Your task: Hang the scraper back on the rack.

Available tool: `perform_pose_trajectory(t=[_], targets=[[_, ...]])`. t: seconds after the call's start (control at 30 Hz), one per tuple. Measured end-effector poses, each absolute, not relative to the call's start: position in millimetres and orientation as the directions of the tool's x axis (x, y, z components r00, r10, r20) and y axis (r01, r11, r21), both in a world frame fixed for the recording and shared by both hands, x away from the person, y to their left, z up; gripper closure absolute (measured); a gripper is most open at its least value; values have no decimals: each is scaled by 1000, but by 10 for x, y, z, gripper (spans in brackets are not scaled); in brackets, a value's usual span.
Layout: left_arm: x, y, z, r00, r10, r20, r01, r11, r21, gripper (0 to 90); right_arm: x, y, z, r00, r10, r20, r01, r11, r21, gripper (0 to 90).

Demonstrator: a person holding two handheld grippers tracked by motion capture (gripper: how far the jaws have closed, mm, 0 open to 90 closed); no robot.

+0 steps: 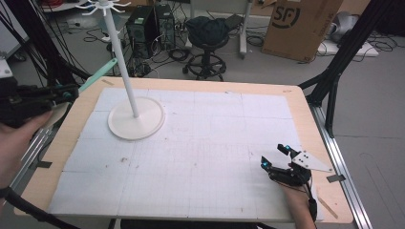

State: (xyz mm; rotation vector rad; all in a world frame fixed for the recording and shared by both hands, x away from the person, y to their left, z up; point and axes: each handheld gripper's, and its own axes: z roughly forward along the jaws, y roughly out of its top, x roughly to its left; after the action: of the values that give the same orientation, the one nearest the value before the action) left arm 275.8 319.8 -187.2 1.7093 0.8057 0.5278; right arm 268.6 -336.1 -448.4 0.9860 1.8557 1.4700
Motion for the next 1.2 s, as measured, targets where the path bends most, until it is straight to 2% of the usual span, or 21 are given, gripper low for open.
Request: perform_pose_trajectory(t=[0.63,1.2], targets=[[2895,3552,-1321,641,765,-57,214,-107,971,806,2687,-3362,-4483,-568,823,15,204,124,971,167],[3050,3634,-1263,607,790,-82,219,-67,973,806,2685,-3363,-4482,-566,824,18,207,121,971,167]])
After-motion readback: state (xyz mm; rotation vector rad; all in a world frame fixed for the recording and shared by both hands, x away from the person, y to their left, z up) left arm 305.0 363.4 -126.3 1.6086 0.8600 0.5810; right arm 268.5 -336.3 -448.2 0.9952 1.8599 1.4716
